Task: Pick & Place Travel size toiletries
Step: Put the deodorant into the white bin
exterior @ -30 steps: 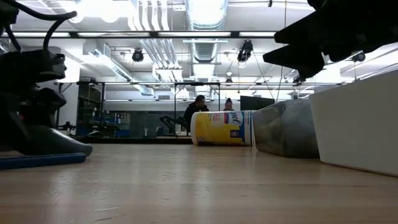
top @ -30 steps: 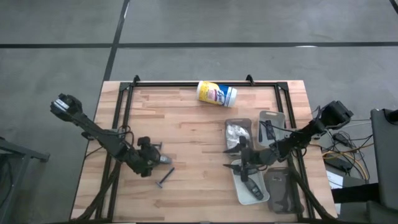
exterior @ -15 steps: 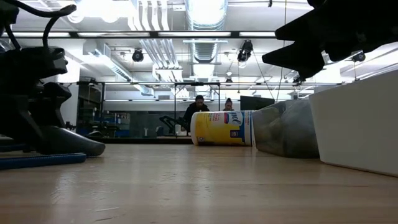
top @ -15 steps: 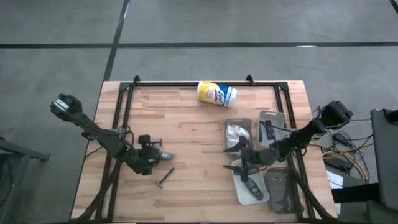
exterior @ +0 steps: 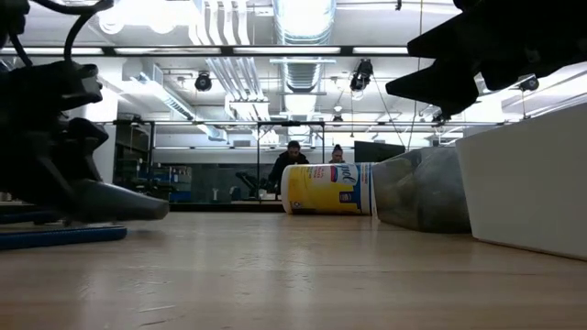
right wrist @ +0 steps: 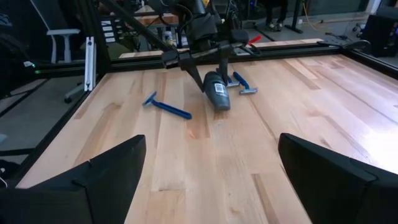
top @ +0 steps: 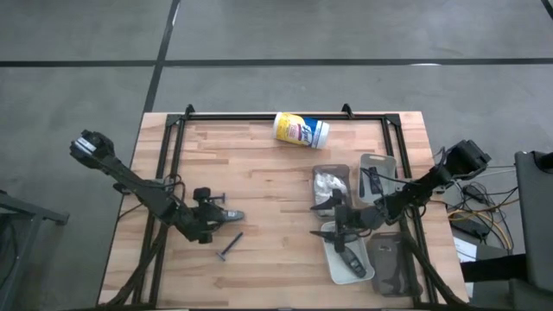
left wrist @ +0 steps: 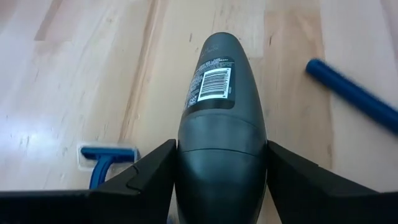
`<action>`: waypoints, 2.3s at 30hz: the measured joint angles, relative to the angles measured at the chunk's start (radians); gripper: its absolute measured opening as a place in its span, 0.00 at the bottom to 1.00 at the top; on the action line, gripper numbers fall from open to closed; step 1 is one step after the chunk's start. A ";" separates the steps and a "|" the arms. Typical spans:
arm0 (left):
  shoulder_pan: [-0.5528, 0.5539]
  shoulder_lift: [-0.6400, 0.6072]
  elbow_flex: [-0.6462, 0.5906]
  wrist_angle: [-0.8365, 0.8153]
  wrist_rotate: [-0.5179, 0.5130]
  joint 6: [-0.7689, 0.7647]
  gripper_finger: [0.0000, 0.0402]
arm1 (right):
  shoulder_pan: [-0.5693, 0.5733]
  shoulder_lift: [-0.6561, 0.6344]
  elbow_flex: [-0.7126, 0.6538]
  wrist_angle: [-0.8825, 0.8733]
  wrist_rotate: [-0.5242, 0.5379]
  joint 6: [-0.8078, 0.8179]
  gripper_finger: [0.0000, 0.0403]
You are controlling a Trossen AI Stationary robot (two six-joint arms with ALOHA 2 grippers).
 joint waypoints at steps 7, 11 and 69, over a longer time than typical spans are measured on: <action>0.000 0.000 0.000 0.074 -0.015 0.057 0.55 | -0.001 0.000 0.000 0.000 0.000 0.000 0.90; 0.000 0.000 0.000 0.152 -0.026 0.120 0.55 | -0.001 0.000 0.000 0.000 0.000 0.000 0.90; 0.228 -0.198 0.150 0.393 -0.128 0.653 0.55 | -0.230 -0.781 -0.105 -0.451 -0.443 -0.397 0.90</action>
